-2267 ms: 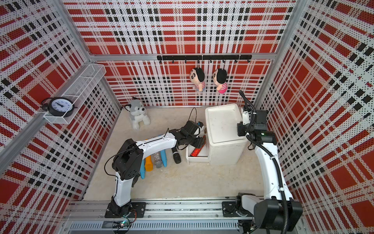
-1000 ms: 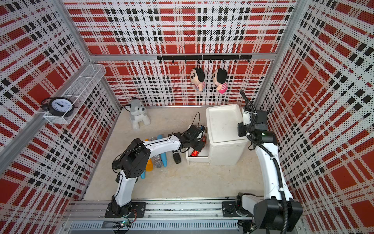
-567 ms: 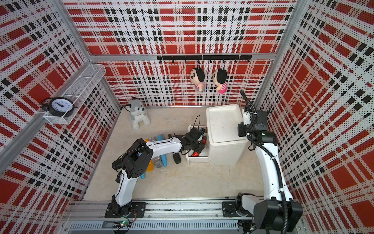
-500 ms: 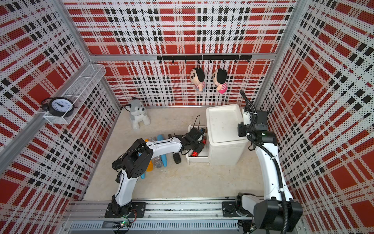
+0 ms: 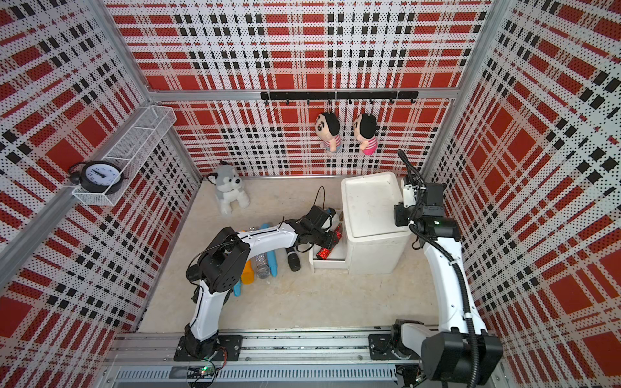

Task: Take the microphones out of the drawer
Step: Pick up the microphone from the drawer.

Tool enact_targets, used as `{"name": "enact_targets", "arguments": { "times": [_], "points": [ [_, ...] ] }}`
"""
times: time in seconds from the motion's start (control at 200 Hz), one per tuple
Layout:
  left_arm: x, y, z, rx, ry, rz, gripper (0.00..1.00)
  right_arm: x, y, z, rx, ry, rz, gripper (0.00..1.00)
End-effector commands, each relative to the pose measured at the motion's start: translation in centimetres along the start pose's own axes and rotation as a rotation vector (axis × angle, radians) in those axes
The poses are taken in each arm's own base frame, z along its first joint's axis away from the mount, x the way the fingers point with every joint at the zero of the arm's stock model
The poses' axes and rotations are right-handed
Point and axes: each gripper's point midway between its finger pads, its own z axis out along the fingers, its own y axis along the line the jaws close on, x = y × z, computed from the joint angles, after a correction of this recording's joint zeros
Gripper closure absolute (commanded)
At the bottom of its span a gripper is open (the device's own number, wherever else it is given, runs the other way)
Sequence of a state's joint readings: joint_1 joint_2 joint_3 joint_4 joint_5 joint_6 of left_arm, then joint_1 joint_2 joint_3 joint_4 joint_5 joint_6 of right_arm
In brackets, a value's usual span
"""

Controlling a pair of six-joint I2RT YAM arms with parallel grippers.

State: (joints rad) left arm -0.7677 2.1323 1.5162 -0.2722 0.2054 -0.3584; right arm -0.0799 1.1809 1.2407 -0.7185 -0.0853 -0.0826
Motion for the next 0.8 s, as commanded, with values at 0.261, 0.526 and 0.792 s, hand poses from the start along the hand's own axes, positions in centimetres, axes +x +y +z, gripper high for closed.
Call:
{"name": "enact_targets", "arguments": {
  "times": [0.261,0.526,0.792],
  "points": [
    [2.8,1.1,-0.4,0.149,0.129,-0.284,1.00,-7.8,-1.9,-6.3,0.134,-0.371,-0.014,1.00],
    [2.8,1.0,-1.5,0.313,0.122,-0.430,1.00,-8.4,-1.6,-6.6,0.128,-0.400,-0.008,1.00],
    [2.0,2.0,-3.3,0.334,0.072,-0.494,1.00,-8.2,-1.6,-6.2,0.125,-0.393,-0.010,1.00]
  ]
}}
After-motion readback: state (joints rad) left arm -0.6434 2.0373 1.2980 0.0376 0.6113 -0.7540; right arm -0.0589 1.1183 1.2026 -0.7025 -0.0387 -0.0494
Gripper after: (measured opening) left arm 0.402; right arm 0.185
